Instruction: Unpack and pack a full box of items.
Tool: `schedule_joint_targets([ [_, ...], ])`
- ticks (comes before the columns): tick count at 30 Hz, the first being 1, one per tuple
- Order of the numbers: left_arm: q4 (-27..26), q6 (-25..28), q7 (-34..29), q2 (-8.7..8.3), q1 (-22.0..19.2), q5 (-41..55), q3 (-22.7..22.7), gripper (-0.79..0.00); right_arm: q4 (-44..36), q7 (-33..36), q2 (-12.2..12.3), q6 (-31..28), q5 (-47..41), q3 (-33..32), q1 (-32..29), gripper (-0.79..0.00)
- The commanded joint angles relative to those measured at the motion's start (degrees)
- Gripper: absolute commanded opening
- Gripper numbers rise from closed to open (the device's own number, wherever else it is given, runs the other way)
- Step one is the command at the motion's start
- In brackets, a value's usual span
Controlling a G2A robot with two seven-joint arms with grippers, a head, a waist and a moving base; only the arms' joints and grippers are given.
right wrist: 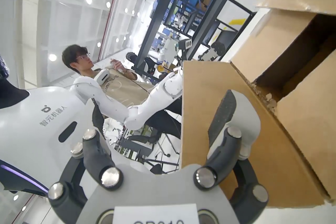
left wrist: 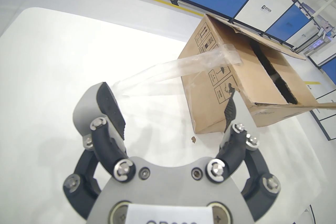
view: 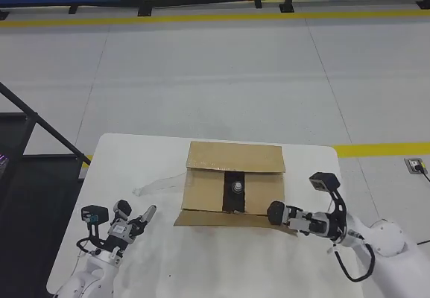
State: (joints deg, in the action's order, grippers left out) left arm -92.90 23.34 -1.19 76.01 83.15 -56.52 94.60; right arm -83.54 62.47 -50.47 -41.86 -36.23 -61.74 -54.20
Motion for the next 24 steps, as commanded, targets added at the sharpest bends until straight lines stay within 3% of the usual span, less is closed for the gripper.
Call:
schedule_joint_targets([
  [1, 0.0, 0.0, 0.0, 0.0, 0.0, 0.0, 0.0, 0.0, -0.5, -0.5, 0.7, -0.5, 1.9, 1.8, 0.2, 0.0],
  [9, -0.8, 0.5, 0.2, -0.07, 0.3, 0.3, -0.4, 0.0, 0.5, -2.4, 3.6, -2.4, 6.9, 9.4, 2.8, 0.0],
  [18, -1.7, 8.7, -2.5, -0.84, 1.4, 4.4, -0.2, 0.0, 2.8, -8.7, 5.9, -8.6, 10.9, 18.8, 7.1, 0.0],
  [24, -1.7, 8.8, -2.6, -0.88, 1.4, 4.5, -0.1, 0.0, 3.0, -10.1, 6.2, -10.0, 11.3, 19.4, 7.5, 0.0],
])
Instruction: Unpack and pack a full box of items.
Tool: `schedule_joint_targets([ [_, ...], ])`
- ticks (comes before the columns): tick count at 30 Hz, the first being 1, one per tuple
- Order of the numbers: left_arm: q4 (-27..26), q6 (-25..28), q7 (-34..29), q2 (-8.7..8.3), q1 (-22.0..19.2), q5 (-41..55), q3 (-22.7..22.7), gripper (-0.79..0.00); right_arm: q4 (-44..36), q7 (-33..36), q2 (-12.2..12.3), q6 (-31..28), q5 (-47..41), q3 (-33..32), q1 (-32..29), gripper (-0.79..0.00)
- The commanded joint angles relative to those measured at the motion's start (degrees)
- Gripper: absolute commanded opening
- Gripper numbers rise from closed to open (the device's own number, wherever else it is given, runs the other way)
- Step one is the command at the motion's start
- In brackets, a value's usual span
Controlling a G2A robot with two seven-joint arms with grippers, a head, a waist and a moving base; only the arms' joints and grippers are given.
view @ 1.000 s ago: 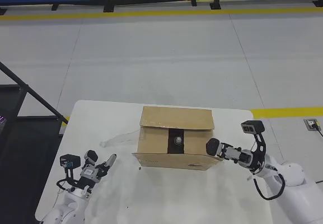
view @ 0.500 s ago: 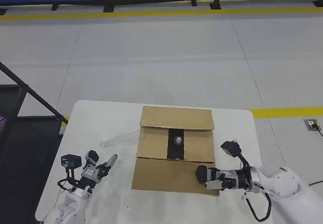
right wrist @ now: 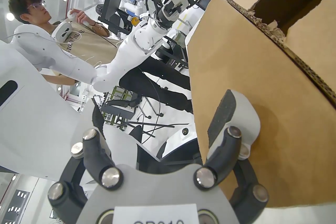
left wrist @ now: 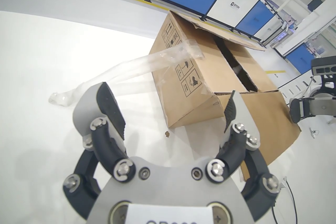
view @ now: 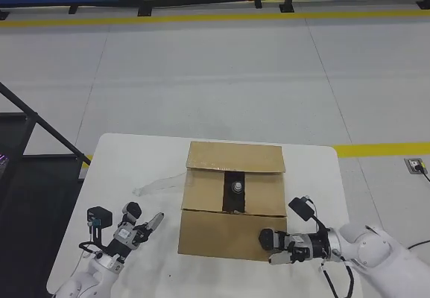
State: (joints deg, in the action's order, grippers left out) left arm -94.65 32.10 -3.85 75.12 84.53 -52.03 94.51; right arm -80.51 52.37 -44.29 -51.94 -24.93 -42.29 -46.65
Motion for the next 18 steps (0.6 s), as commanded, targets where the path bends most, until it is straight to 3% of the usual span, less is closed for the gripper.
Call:
schedule_joint_targets([
  [1, 0.0, 0.0, 0.0, 0.0, 0.0, 0.0, 0.0, 0.0, 0.0, 0.0, 0.0, 0.0, 0.0, 0.0, 0.0, 0.0],
  [10, -1.2, -0.4, -0.1, 0.06, 0.3, 2.3, -1.4, 0.0, -0.7, -2.7, -0.1, 1.4, 1.9, -0.8, -1.3, 0.0],
  [18, -3.4, 3.1, -4.2, -0.35, 1.1, 5.6, -3.5, 0.0, -1.5, -4.4, -0.7, 4.5, 5.9, -1.4, -2.5, 0.0],
])
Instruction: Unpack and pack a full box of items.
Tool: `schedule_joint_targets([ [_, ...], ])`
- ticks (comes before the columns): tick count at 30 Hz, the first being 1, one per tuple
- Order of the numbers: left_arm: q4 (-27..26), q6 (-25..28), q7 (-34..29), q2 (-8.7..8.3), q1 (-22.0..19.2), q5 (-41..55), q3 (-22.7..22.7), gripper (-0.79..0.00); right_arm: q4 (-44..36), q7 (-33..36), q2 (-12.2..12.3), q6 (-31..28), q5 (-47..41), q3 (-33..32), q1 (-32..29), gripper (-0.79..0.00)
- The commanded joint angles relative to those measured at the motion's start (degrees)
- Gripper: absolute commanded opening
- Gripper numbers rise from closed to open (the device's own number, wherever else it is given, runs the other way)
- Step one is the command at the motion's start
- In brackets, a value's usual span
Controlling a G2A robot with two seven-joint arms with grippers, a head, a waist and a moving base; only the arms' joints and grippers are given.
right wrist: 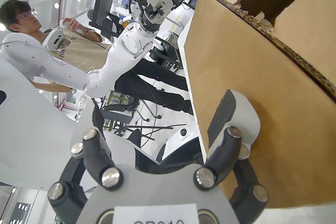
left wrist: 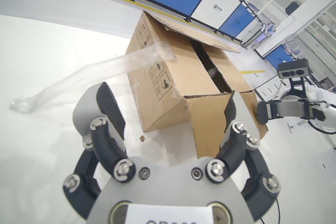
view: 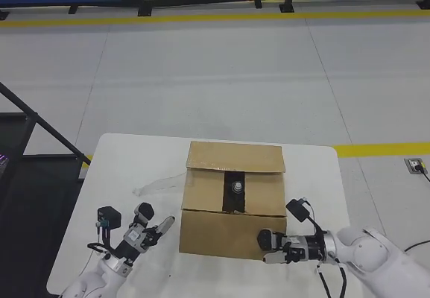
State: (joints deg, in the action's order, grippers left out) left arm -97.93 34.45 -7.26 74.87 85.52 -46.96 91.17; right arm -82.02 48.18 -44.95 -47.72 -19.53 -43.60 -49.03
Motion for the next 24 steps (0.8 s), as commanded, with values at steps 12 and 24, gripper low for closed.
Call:
schedule_joint_targets([
  [12, 2.0, 1.7, -7.8, -0.88, -2.1, 1.0, -3.2, 0.0, -1.0, -3.4, -0.9, 0.7, 5.1, -1.5, -1.8, 0.0],
  [24, 4.4, 0.8, -5.1, -1.31, -2.7, -3.2, -5.3, 0.0, -3.1, -8.2, -1.0, -3.9, 3.9, -5.8, -3.8, 0.0],
])
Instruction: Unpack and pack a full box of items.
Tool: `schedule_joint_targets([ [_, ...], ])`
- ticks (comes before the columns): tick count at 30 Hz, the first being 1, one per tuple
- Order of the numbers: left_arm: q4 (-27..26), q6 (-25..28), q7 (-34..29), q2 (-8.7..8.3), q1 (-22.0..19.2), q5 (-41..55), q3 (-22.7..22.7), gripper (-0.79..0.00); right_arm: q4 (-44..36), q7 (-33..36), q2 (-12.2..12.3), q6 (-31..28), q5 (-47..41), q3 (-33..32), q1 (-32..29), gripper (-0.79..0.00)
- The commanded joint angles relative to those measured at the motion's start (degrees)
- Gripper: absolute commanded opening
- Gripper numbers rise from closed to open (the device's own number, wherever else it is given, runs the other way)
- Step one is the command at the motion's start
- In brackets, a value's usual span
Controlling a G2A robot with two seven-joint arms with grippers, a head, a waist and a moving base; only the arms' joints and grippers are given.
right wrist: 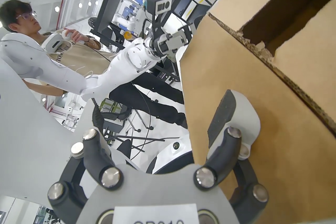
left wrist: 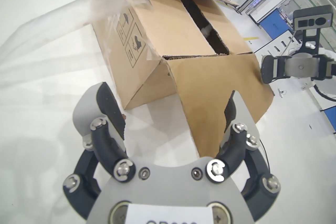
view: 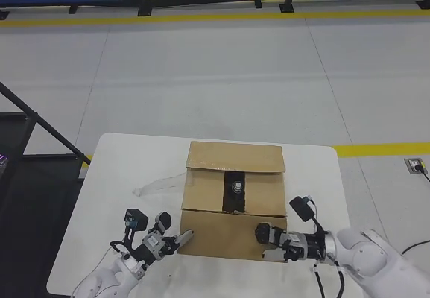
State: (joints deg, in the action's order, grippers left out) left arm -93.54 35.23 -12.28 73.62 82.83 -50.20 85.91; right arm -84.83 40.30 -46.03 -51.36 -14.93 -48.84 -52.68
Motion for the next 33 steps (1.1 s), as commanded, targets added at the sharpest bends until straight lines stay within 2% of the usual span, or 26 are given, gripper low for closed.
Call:
schedule_joint_targets([
  [1, 0.1, 0.0, -0.1, -0.11, 0.0, 0.1, 0.0, 0.0, -0.5, -0.8, 0.1, -0.2, -1.3, -1.2, -0.4, 0.0],
  [5, 0.3, -0.4, 0.2, -0.3, 0.0, -0.1, -0.2, 0.0, -1.3, -3.3, 0.2, 0.2, -4.8, -3.3, -1.3, 0.0],
  [8, 0.3, -0.5, 0.4, -0.39, 0.0, 0.0, -0.2, 0.0, -1.7, -1.8, 0.1, -5.3, -9.5, -3.7, -1.9, 0.0],
  [19, 0.3, -0.5, 0.4, -0.39, 0.0, 0.0, -0.2, 0.0, -0.2, -1.2, 0.3, -4.7, -10.0, -4.5, -1.8, 0.0],
  [23, 0.3, -0.5, 0.4, -0.39, 0.0, 0.0, -0.2, 0.0, -0.7, -4.6, -0.2, 0.5, -9.6, -4.6, -2.1, 0.0],
  [26, 0.3, -0.5, 0.4, -0.39, 0.0, 0.0, -0.2, 0.0, 0.7, -6.8, -0.8, 1.4, -13.7, -4.7, -2.0, 0.0],
  [28, 0.3, -0.5, 0.4, -0.39, 0.0, 0.0, -0.2, 0.0, 2.5, -6.8, -1.1, 1.8, -17.1, -5.0, -1.8, 0.0],
  [33, 0.3, -1.7, 0.6, -0.48, 0.2, 0.3, -1.0, 0.0, 5.9, -5.3, -2.1, 8.7, -23.3, -4.7, -0.2, 0.0],
])
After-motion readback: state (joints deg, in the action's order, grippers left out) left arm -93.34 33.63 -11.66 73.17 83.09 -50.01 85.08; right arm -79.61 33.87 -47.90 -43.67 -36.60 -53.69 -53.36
